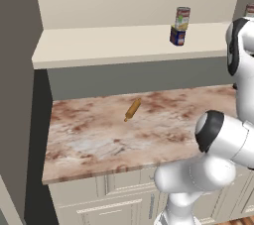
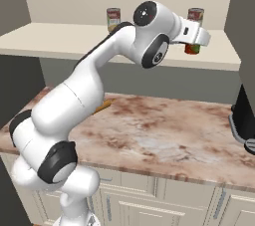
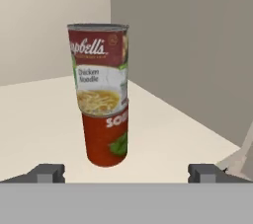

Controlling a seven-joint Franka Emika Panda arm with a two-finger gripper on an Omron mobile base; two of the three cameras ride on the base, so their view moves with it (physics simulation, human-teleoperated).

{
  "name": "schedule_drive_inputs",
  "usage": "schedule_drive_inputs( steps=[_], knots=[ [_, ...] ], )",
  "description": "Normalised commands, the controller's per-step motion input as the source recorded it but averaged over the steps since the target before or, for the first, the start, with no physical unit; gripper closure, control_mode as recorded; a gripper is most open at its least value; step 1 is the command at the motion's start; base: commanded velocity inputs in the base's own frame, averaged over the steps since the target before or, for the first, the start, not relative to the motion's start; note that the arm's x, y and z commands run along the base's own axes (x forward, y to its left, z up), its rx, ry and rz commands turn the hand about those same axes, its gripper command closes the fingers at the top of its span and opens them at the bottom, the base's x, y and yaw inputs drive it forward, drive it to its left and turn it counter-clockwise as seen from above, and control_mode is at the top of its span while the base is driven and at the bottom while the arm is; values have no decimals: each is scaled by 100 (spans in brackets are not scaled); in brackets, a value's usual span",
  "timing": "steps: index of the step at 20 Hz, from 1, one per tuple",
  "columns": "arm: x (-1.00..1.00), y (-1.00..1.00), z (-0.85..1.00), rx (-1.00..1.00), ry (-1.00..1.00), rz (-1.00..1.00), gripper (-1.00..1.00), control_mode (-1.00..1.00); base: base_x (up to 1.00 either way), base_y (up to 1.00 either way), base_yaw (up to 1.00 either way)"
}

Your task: Stack two cans on top of the other two cans in the cabinet.

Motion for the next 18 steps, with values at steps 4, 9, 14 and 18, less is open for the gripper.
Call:
schedule_drive_inputs(
  steps=[4,9,14,18],
  knots=[
    [-42,41,-7,0,-1,0,-100,-100,0,0,0],
    [-52,39,-1,1,0,0,-100,-100,0,0,0],
    [-54,33,0,3,0,0,-100,-100,0,0,0],
    [-56,27,0,4,1,0,-100,-100,0,0,0]
  ],
)
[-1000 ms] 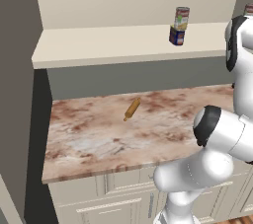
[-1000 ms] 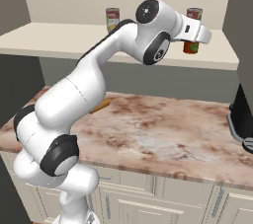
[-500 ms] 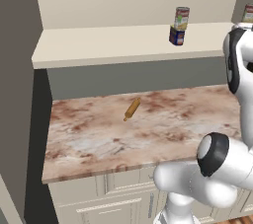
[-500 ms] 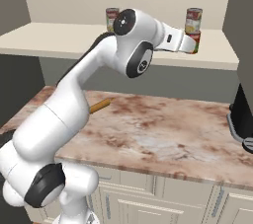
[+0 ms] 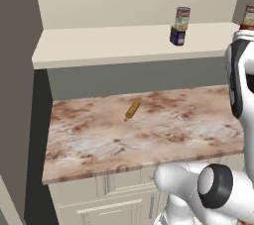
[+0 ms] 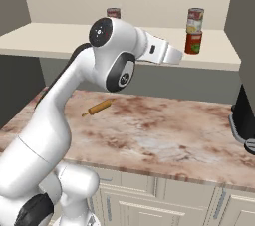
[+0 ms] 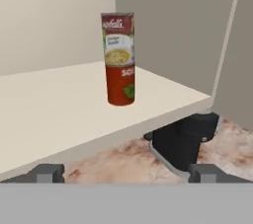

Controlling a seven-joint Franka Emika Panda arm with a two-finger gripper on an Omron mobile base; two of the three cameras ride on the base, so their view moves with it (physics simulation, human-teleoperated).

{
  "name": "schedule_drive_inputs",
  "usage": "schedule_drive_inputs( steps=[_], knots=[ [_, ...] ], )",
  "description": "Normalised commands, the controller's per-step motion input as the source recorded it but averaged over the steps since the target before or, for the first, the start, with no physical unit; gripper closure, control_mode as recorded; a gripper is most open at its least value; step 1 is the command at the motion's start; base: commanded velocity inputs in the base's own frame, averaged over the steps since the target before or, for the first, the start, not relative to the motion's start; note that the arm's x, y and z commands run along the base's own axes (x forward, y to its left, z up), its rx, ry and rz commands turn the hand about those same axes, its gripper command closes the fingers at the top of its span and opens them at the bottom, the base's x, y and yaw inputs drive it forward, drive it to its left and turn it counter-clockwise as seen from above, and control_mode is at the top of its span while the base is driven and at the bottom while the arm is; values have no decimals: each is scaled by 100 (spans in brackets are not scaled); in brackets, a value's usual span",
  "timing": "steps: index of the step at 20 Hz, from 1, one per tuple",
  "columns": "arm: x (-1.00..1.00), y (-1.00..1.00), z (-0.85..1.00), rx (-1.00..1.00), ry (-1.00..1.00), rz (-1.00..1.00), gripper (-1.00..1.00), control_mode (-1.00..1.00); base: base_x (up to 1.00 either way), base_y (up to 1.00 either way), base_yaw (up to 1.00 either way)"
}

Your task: Stack two cans on top of the other two cans in the cabinet.

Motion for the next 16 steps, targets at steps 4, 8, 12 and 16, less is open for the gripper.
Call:
schedule_drive_inputs(
  steps=[4,8,12,16],
  knots=[
    [-56,25,0,5,2,0,-100,-100,0,0,0],
    [-56,31,-2,2,0,0,-100,-100,0,0,0],
    [-48,40,-11,1,0,1,-100,-100,0,0,0],
    [-46,42,-12,0,0,1,-100,-100,0,0,0]
  ],
)
